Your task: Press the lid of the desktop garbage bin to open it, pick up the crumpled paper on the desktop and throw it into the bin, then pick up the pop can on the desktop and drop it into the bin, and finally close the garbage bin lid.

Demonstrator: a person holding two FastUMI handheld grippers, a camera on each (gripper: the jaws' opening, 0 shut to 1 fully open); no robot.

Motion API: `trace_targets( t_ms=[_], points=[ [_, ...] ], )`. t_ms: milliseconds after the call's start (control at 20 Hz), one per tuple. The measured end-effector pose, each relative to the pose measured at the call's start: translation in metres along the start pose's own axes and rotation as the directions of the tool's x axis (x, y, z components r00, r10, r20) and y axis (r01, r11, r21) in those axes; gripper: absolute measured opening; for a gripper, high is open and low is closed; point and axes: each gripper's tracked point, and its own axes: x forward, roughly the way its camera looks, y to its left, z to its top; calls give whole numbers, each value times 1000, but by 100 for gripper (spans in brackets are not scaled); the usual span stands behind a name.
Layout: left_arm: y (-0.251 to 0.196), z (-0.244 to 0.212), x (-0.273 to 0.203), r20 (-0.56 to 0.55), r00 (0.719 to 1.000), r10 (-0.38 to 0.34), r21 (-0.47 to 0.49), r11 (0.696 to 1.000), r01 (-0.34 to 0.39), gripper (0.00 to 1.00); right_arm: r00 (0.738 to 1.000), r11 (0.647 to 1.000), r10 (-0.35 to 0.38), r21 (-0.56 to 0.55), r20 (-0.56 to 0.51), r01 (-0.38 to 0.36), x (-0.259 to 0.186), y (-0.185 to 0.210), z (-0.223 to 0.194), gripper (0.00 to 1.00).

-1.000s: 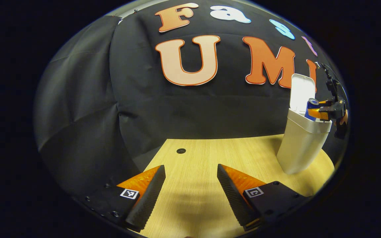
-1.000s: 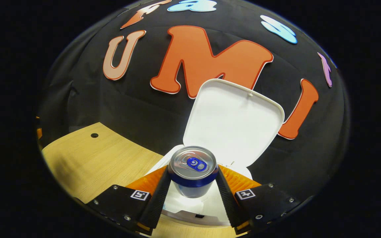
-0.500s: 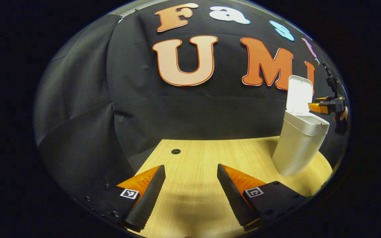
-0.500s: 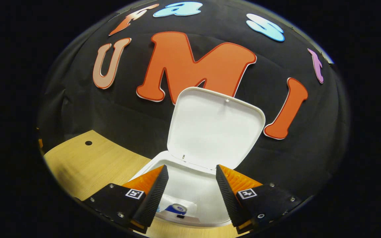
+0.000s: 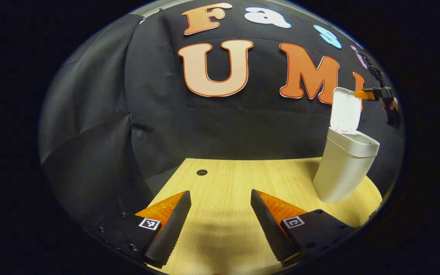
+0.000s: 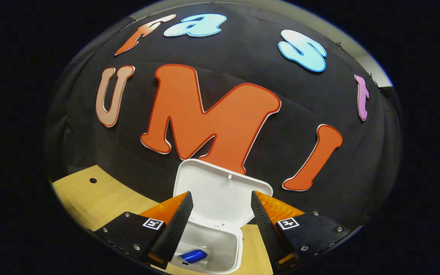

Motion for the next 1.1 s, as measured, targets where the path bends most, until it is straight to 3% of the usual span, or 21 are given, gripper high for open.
trace_targets(
  t_ms=[400, 800, 1100],
  points=[
    [16, -10, -7, -27, 999, 46, -27, 999, -47, 100, 1000, 997, -29, 73, -11, 30, 41, -18, 41, 92],
    [27, -22, -9, -58, 994, 89, -38, 995, -91, 100, 991, 986, -21, 159, -133, 42, 91, -19, 21, 92],
    [29, -25, -10, -68, 993, 99, -43, 994, -102, 100, 982, 981, -1, 188, -191, 37, 93, -18, 7, 92]
  ],
)
